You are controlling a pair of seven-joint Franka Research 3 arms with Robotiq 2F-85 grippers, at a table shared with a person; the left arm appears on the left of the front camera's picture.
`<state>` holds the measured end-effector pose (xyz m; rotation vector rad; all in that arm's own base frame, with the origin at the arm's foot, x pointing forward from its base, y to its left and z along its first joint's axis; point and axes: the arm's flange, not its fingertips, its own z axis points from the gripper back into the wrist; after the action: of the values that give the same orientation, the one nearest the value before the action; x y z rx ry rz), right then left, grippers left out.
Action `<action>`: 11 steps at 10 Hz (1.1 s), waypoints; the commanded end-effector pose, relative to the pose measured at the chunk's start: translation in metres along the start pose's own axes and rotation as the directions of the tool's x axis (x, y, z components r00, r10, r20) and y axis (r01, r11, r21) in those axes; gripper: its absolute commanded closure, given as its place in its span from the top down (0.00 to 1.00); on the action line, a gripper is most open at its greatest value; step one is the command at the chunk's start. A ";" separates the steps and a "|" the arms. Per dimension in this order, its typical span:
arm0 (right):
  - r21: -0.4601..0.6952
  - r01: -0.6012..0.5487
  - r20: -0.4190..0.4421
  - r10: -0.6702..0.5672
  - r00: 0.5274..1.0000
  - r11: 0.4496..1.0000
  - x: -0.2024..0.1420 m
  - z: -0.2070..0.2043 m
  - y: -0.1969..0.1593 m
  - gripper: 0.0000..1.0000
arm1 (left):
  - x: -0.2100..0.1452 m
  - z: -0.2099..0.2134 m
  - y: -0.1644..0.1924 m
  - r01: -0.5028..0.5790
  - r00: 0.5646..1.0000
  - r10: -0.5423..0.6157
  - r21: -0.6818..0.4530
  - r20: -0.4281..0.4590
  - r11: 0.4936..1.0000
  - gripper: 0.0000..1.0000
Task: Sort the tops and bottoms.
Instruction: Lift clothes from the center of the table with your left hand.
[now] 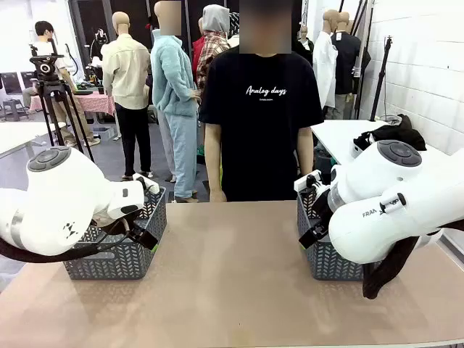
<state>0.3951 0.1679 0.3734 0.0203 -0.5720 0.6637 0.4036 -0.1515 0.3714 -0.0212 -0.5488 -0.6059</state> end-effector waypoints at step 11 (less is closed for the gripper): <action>0.000 0.000 0.000 0.000 1.000 1.000 0.000 0.000 0.000 1.00 | 0.000 0.000 0.000 0.000 1.000 0.000 0.000 0.000 1.000 1.00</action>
<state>0.3950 0.1681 0.3734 0.0192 -0.5721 0.6654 0.4031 -0.1528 0.3714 -0.0208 -0.5489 -0.6089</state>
